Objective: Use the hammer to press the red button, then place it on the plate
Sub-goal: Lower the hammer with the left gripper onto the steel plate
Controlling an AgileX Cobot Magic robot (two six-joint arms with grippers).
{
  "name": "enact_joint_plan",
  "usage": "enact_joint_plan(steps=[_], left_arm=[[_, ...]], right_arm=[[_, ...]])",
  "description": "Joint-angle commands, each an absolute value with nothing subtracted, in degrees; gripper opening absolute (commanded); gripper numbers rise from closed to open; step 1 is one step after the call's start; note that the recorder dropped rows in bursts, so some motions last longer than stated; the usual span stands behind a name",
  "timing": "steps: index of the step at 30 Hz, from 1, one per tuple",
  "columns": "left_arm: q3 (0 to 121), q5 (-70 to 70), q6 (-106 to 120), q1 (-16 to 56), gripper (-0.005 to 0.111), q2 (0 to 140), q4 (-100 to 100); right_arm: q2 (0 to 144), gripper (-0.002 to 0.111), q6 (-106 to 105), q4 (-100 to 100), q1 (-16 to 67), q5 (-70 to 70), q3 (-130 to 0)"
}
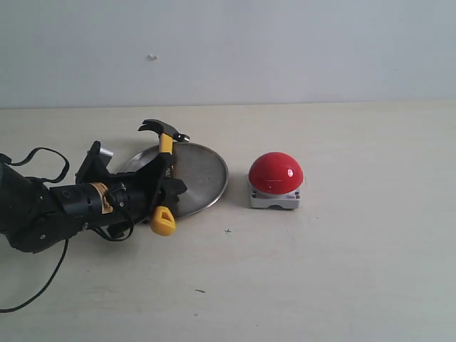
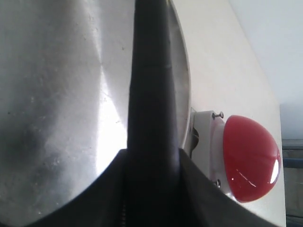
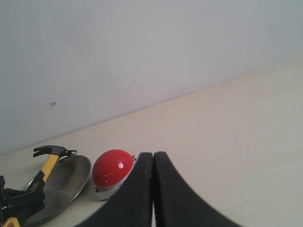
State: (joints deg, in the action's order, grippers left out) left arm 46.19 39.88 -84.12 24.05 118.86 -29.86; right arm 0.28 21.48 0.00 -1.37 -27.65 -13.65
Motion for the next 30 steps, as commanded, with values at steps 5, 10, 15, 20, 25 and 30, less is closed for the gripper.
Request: enact_joint_plan(steps=[5, 10, 15, 20, 25, 30], left_arm=[[46.58, 42.75, -85.30, 24.11, 0.026, 118.02, -34.13], [46.58, 42.99, -87.05, 24.11, 0.045, 117.91, -35.78], [46.58, 43.63, -88.81, 24.01, 0.047, 117.34, -38.73], [46.58, 42.97, -90.00, 24.01, 0.047, 115.93, -40.63], [46.58, 42.08, -91.89, 24.01, 0.046, 115.29, -44.38], [46.58, 40.24, -94.24, 24.01, 0.043, 115.29, -47.23]], right_arm=[[0.00, 0.000, 21.00, 0.00, -1.33, -27.17, -13.59], [0.00, 0.000, 21.00, 0.00, -1.33, -27.17, -13.59], [0.00, 0.000, 21.00, 0.00, -1.33, -27.17, -13.59], [0.00, 0.000, 21.00, 0.00, -1.33, -27.17, -13.59], [0.00, 0.000, 21.00, 0.00, -1.33, -27.17, -13.59], [0.00, 0.000, 21.00, 0.00, -1.33, -27.29, -13.59]])
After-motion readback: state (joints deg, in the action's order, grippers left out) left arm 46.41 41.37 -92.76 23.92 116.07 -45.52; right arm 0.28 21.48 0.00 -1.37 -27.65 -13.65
